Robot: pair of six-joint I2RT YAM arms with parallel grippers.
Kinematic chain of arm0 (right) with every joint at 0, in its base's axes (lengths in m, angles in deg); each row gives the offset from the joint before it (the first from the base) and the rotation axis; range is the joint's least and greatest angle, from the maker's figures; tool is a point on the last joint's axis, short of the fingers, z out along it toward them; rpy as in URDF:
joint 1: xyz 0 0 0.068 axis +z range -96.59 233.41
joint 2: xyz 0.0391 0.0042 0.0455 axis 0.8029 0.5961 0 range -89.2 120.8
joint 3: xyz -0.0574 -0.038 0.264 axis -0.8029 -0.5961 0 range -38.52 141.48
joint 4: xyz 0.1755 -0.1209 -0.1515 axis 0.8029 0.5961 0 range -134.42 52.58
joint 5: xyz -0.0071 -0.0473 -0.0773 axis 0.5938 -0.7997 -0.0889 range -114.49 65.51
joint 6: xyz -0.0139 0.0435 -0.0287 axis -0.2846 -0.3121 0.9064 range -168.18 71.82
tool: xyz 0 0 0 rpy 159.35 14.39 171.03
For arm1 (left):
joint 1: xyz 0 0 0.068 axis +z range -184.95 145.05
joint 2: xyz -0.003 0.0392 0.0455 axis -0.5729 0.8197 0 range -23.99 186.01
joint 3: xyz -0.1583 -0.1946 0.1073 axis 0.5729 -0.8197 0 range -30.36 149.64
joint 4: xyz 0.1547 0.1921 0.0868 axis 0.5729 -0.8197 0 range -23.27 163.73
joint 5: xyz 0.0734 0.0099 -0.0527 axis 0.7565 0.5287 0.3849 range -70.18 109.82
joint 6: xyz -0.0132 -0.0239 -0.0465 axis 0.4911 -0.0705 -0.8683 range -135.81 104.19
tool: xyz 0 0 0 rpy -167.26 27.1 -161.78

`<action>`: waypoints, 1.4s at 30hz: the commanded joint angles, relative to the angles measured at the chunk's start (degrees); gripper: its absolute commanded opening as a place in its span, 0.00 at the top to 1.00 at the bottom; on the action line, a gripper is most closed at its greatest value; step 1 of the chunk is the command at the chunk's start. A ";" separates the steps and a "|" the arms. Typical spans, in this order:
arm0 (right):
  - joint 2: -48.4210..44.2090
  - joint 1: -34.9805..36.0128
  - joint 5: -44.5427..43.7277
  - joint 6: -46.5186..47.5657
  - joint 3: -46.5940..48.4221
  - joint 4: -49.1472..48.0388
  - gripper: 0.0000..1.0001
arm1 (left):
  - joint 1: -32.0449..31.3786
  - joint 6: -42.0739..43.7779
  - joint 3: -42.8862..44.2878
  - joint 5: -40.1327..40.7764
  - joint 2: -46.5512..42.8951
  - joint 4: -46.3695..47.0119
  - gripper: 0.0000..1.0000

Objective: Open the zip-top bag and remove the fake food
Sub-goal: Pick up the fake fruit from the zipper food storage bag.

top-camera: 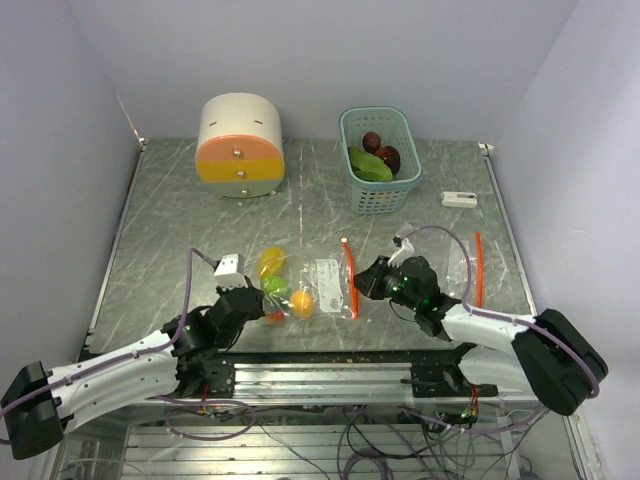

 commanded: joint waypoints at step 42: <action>40.81 3.75 21.61 -7.17 -0.93 -58.48 0.24 | -12.20 2.37 7.67 6.79 4.50 2.46 0.93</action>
